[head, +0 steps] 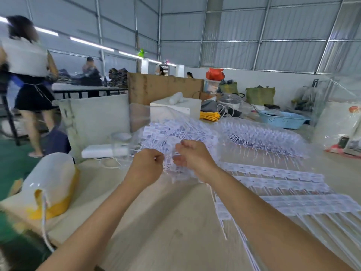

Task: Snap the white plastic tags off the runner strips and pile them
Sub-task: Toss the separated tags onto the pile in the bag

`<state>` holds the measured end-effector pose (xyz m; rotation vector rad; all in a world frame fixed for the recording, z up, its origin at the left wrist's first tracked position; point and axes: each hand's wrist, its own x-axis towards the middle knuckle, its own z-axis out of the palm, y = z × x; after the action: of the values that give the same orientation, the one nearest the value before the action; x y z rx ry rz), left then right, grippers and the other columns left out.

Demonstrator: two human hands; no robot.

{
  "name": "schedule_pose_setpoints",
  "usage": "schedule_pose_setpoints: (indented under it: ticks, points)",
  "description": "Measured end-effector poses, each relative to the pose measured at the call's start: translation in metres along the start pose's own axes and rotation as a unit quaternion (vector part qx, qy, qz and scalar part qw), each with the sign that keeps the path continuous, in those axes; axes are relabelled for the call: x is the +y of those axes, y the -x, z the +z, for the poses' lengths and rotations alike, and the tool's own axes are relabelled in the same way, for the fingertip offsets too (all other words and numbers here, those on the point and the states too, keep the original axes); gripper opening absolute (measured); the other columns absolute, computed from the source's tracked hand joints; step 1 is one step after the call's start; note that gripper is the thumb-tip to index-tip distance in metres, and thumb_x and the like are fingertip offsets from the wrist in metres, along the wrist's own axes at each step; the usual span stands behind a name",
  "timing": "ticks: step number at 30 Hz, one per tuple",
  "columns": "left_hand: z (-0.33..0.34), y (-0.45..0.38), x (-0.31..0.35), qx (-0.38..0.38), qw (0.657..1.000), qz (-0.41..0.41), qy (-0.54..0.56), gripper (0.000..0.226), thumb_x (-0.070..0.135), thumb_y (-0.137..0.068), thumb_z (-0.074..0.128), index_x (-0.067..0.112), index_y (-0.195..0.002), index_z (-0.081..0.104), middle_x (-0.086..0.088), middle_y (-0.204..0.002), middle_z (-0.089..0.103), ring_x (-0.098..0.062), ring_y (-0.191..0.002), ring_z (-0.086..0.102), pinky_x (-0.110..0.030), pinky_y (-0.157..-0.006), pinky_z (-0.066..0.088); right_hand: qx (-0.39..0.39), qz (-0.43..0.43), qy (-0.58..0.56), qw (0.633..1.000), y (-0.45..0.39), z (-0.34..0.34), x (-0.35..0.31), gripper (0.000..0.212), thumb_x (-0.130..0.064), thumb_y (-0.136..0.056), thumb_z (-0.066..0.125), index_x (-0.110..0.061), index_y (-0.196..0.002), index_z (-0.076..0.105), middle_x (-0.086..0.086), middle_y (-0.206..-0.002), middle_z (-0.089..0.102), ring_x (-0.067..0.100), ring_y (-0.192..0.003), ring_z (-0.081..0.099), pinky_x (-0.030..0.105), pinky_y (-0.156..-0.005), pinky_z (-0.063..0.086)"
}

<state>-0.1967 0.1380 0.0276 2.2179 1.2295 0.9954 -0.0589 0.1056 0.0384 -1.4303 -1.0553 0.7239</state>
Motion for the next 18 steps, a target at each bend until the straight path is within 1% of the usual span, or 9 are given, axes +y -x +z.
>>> schedule_pose_setpoints:
  ticks: [2, 3, 4, 5, 7, 9, 12, 15, 18]
  points:
    - [0.004, -0.017, -0.005, 0.008, 0.999, -0.010, -0.047, 0.040, -0.006, -0.082, 0.045, 0.012, -0.049, 0.031, -0.008, -0.051, 0.036, -0.027, -0.063, 0.035, -0.030, -0.048, 0.019, 0.029, -0.023, 0.079, 0.996, -0.012, 0.003, 0.003, 0.032, -0.012, -0.091, 0.056, 0.016, -0.106, 0.057, 0.031, -0.088, 0.058, 0.028, -0.072, 0.064, 0.043, -0.078, 0.055]
    - [0.008, -0.026, -0.006, 0.012, 0.998, -0.006, -0.067, 0.041, -0.008, -0.081, 0.043, 0.013, -0.050, 0.027, -0.006, -0.051, 0.030, -0.026, -0.064, 0.033, -0.031, -0.051, 0.016, 0.040, -0.032, 0.118, 0.992, -0.017, 0.002, 0.005, 0.028, -0.012, -0.091, 0.055, 0.013, -0.102, 0.060, 0.032, -0.091, 0.058, 0.033, -0.080, 0.062, 0.044, -0.080, 0.053]
    - [0.013, -0.035, -0.007, 0.014, 0.997, 0.004, -0.080, 0.039, -0.008, -0.082, 0.042, 0.011, -0.050, 0.028, -0.006, -0.053, 0.032, -0.027, -0.065, 0.034, -0.030, -0.052, 0.014, 0.045, -0.036, 0.155, 0.986, -0.022, -0.001, 0.007, 0.024, -0.014, -0.091, 0.055, 0.006, -0.102, 0.063, 0.027, -0.096, 0.060, 0.033, -0.089, 0.060, 0.041, -0.082, 0.050]
    - [0.019, -0.045, -0.007, 0.014, 0.996, 0.013, -0.091, 0.036, -0.007, -0.084, 0.042, 0.009, -0.052, 0.034, -0.010, -0.056, 0.039, -0.030, -0.068, 0.040, -0.028, -0.054, 0.015, 0.044, -0.033, 0.187, 0.981, -0.027, -0.005, 0.010, 0.028, -0.016, -0.092, 0.054, 0.000, -0.113, 0.062, 0.020, -0.110, 0.061, 0.031, -0.104, 0.058, 0.039, -0.090, 0.047]
    - [0.033, -0.062, -0.004, 0.004, 0.993, 0.035, -0.114, 0.034, -0.005, -0.088, 0.043, 0.008, -0.057, 0.041, -0.016, -0.066, 0.049, -0.036, -0.081, 0.053, -0.024, -0.056, 0.021, 0.045, -0.020, 0.241, 0.969, -0.038, -0.019, 0.015, 0.043, -0.017, -0.093, 0.053, -0.004, -0.134, 0.049, 0.012, -0.140, 0.048, 0.027, -0.127, 0.046, 0.034, -0.103, 0.037]
    - [0.046, -0.073, 0.003, -0.009, 0.987, 0.066, -0.146, 0.025, -0.002, -0.090, 0.045, 0.007, -0.068, 0.054, -0.012, -0.074, 0.049, -0.035, -0.092, 0.056, -0.023, -0.061, 0.027, 0.070, -0.007, 0.261, 0.963, -0.045, -0.034, 0.021, 0.045, -0.013, -0.092, 0.054, -0.001, -0.135, 0.045, 0.014, -0.141, 0.045, 0.028, -0.125, 0.047, 0.030, -0.096, 0.039]
    - [0.063, -0.085, 0.010, -0.008, 0.960, 0.146, -0.240, 0.020, 0.000, -0.087, 0.048, 0.001, -0.099, 0.064, -0.015, -0.107, 0.052, -0.030, -0.099, 0.054, -0.028, -0.067, 0.036, 0.119, -0.001, 0.259, 0.958, -0.052, -0.054, 0.030, 0.044, -0.004, -0.088, 0.056, 0.001, -0.131, 0.046, 0.016, -0.134, 0.049, 0.029, -0.116, 0.052, 0.025, -0.082, 0.040]
    - [0.075, -0.090, 0.003, -0.007, 0.924, 0.209, -0.321, 0.022, 0.011, -0.088, 0.048, 0.009, -0.099, 0.068, -0.009, -0.105, 0.056, -0.026, -0.102, 0.052, -0.028, -0.070, 0.035, 0.131, -0.011, 0.259, 0.957, -0.054, -0.064, 0.038, 0.061, -0.004, -0.088, 0.057, -0.002, -0.143, 0.032, 0.012, -0.149, 0.033, 0.027, -0.133, 0.038, 0.026, -0.101, 0.035]
    - [0.079, -0.091, -0.003, -0.013, 0.916, 0.180, -0.359, 0.022, 0.013, -0.089, 0.049, 0.010, -0.098, 0.069, -0.008, -0.104, 0.058, -0.025, -0.102, 0.051, -0.028, -0.070, 0.037, 0.117, -0.007, 0.262, 0.958, -0.054, -0.070, 0.044, 0.062, -0.006, -0.088, 0.058, -0.002, -0.144, 0.031, 0.011, -0.150, 0.030, 0.026, -0.133, 0.039, 0.027, -0.104, 0.033]
